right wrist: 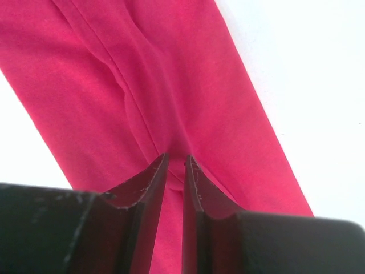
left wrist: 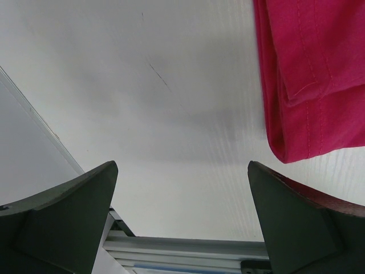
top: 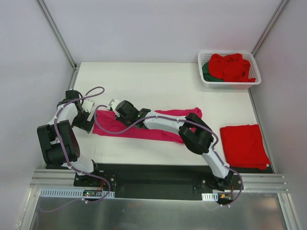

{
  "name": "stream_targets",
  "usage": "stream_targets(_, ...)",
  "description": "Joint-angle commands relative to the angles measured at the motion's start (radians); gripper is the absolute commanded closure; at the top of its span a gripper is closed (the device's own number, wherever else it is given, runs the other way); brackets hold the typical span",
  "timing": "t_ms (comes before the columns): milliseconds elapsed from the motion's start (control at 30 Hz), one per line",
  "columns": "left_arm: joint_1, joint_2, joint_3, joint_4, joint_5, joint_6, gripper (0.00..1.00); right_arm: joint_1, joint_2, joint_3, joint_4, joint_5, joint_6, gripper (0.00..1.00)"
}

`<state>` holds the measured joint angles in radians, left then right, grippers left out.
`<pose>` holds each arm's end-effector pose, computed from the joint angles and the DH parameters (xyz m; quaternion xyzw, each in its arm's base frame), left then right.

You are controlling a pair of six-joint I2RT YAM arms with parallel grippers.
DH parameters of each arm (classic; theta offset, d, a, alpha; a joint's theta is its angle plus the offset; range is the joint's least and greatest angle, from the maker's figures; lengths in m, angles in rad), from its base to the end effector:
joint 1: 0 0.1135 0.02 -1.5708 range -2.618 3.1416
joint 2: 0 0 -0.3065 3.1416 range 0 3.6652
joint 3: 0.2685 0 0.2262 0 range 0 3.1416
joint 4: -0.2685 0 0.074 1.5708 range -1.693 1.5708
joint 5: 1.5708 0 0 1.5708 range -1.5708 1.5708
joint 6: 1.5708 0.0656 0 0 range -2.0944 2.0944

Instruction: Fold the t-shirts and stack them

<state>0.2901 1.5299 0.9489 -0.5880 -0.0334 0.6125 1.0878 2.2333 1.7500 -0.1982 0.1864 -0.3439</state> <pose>0.2651 0.0814 0.2218 0.1540 0.9676 0.1017 0.1724 0.2602 0.4700 0.2197 -0.5597 0.7045 0.0774 0.4295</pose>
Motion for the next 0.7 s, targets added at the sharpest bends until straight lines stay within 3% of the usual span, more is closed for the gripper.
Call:
stream_targets(0, 0.009, -0.031, -0.004, -0.022, 0.02, -0.008, 0.01, 0.0, -0.026, 0.055, -0.001, -0.042, 0.017, 0.76)
stream_targets(367, 0.009, -0.028, -0.006, -0.022, 0.018, -0.008, 0.01, -0.002, 0.019, 0.103, -0.055, -0.068, 0.008, 0.64)
stream_targets(667, 0.009, -0.027, -0.004, -0.024, 0.021, -0.01, 0.01, -0.003, 0.04, 0.106, -0.076, -0.062, -0.001, 0.65)
